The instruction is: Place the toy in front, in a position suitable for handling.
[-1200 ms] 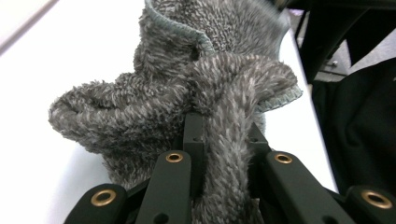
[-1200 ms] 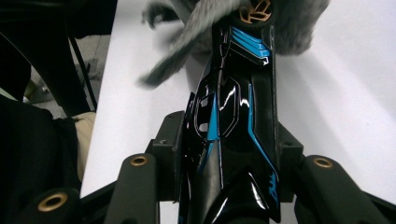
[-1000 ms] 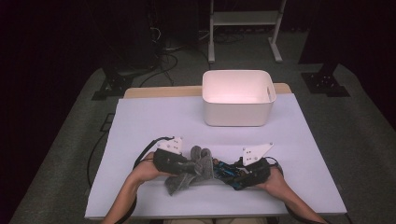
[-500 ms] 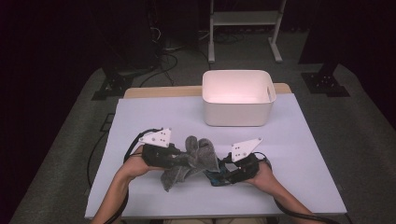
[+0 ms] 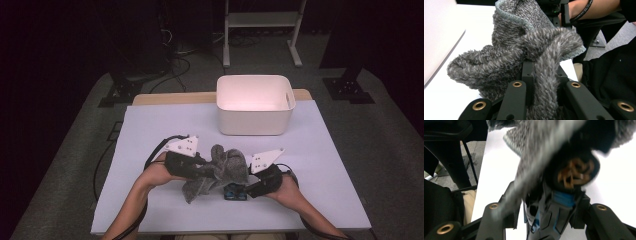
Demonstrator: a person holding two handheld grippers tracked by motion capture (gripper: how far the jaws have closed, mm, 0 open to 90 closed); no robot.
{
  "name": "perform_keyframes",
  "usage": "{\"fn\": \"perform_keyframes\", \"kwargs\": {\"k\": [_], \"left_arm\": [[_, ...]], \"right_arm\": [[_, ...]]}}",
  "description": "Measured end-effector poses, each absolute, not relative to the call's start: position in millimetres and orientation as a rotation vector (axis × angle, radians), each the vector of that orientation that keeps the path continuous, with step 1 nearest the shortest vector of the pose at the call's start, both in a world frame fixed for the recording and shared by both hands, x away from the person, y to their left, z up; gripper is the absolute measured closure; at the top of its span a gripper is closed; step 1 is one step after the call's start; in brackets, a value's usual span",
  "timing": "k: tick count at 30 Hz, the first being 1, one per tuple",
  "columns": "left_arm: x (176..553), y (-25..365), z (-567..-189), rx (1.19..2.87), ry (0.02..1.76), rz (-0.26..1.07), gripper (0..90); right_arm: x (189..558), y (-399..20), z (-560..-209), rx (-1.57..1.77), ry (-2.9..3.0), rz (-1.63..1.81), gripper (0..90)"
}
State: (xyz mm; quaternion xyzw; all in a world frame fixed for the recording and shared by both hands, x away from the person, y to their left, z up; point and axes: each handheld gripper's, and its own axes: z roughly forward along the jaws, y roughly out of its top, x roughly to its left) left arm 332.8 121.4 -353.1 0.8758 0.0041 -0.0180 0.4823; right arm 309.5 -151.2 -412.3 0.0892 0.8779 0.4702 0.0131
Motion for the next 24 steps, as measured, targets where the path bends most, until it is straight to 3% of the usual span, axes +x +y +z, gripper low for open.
{"fn": "perform_keyframes", "kwargs": {"k": [11, 17, 24], "left_arm": [[329, 133, -358, 2.251, 0.008, -0.025, 77.6], [326, 156, -360, 2.211, 0.07, -0.035, 77.6], [324, 132, -338, 2.189, -0.029, -0.017, 77.6]], "right_arm": [[306, -154, -412, 0.238, 2.733, 1.464, 55.6], [306, -148, -412, 0.21, 2.726, 1.455, 55.7], [305, -139, -411, 0.179, 2.723, 1.439, 55.7]]}}
